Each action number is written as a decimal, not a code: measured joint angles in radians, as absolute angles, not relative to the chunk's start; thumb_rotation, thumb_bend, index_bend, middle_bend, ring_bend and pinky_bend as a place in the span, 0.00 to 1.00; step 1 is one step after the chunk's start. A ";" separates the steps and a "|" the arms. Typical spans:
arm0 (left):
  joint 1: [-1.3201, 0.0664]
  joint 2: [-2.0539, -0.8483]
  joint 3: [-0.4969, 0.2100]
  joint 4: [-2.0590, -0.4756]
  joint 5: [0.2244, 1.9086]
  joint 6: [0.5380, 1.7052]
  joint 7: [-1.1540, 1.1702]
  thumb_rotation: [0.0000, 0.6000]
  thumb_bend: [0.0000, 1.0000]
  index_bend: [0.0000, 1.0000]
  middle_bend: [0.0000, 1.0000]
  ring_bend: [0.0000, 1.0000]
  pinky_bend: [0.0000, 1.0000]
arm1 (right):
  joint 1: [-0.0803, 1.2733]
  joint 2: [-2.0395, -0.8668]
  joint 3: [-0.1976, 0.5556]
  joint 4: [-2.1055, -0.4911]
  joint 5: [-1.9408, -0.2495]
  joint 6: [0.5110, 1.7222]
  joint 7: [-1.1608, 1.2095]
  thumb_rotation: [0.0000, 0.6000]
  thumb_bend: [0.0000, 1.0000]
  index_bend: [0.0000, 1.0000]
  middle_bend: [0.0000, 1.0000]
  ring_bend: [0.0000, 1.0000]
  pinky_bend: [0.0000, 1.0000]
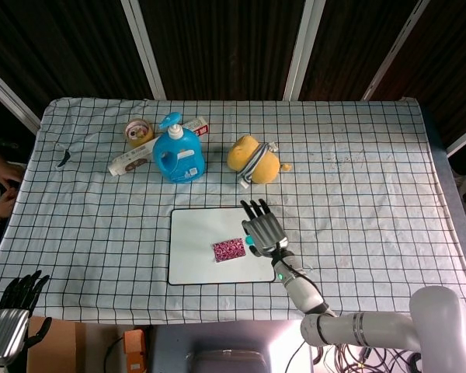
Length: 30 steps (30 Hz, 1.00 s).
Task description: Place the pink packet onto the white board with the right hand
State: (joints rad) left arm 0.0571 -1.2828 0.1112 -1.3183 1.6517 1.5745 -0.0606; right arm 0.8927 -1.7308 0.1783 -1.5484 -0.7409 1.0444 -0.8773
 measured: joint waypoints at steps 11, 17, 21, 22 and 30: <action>0.069 -1.281 0.110 -1.298 1.649 1.591 -0.097 1.00 0.36 0.00 0.00 0.00 0.00 | 0.962 -1.878 0.179 -1.439 -0.665 1.063 -0.958 1.00 0.22 0.46 0.00 0.00 0.00; 0.074 -1.279 0.110 -1.297 1.649 1.598 -0.102 1.00 0.36 0.00 0.00 0.00 0.00 | 0.959 -1.863 0.172 -1.460 -0.679 1.064 -0.950 1.00 0.22 0.24 0.00 0.00 0.00; 0.077 -1.277 0.110 -1.302 1.653 1.606 -0.101 1.00 0.36 0.00 0.00 0.00 0.00 | 0.942 -1.819 0.160 -1.518 -0.710 1.072 -0.925 1.00 0.22 0.21 0.00 0.00 0.00; 0.079 -1.276 0.111 -1.304 1.654 1.610 -0.101 1.00 0.36 0.00 0.00 0.00 0.00 | 0.935 -1.804 0.155 -1.537 -0.724 1.076 -0.917 1.00 0.22 0.20 0.00 0.00 0.00; 0.105 -1.259 0.106 -1.339 1.662 1.671 -0.108 1.00 0.37 0.00 0.00 0.00 0.00 | 0.773 -1.570 -0.018 -1.745 -1.027 1.238 -0.803 1.00 0.22 0.10 0.00 0.00 0.00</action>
